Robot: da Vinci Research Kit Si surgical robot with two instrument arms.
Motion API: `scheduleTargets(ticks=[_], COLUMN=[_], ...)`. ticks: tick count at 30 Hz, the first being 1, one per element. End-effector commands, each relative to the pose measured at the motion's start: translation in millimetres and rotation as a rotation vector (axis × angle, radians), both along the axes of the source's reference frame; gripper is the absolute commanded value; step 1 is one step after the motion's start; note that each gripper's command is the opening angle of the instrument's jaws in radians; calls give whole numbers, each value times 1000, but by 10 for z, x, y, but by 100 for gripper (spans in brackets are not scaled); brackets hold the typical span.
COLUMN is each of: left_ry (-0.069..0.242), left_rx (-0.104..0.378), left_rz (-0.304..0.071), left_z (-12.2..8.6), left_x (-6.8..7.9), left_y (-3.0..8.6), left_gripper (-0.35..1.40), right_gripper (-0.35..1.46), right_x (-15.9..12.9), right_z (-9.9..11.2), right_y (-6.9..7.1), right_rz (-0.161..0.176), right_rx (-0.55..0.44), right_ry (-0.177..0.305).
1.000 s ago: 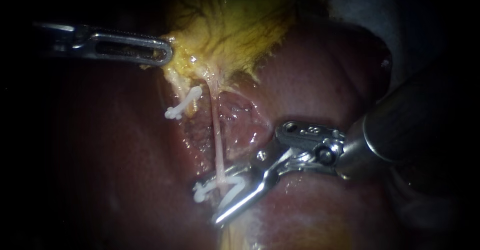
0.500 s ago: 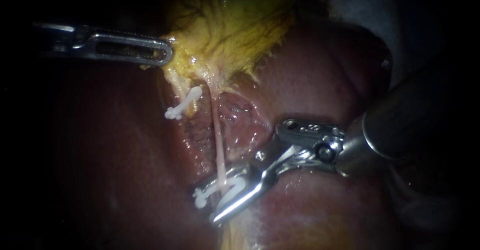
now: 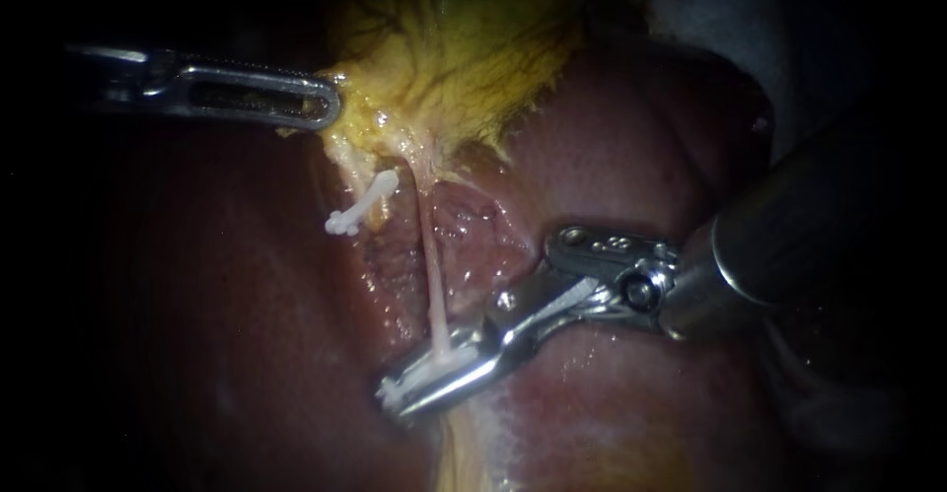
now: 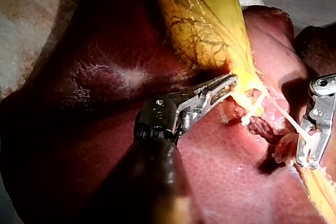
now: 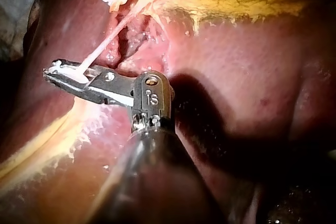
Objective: Clipping first clip right tube
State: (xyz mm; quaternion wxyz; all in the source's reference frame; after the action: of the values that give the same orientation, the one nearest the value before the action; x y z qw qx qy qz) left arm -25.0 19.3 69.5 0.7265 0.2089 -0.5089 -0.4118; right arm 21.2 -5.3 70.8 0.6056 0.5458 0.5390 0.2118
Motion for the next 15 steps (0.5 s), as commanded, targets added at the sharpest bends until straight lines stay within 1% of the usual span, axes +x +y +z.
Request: scheduleTargets(ticks=[1,5,7,8,10,11,15], left_ry=[0,0,0,0,0,0,0], left_rx=[0,0,0,0,0,0,0], left_rz=[0,0,0,0,0,0,0], left_z=[0,0,0,0,0,0,0], left_x=[0,0,0,0,1,1,1], left_y=[0,0,0,0,0,0,0], left_gripper=[-35,-35,-35,-35,-35,-35,-35], right_gripper=[-35,-35,-35,-35,-35,-35,-35], right_x=[0,-2,-4,-5,-8,-10,-13], right_z=[0,2,3,3,3,3,6], right_y=[0,2,3,4,4,4,6], right_rz=[2,2,-2,-5,-15,-14,-11], right_rx=[-2,14,25,16,4,1,0], right_ry=[0,-8,-25,-44,-69,-76,-80])
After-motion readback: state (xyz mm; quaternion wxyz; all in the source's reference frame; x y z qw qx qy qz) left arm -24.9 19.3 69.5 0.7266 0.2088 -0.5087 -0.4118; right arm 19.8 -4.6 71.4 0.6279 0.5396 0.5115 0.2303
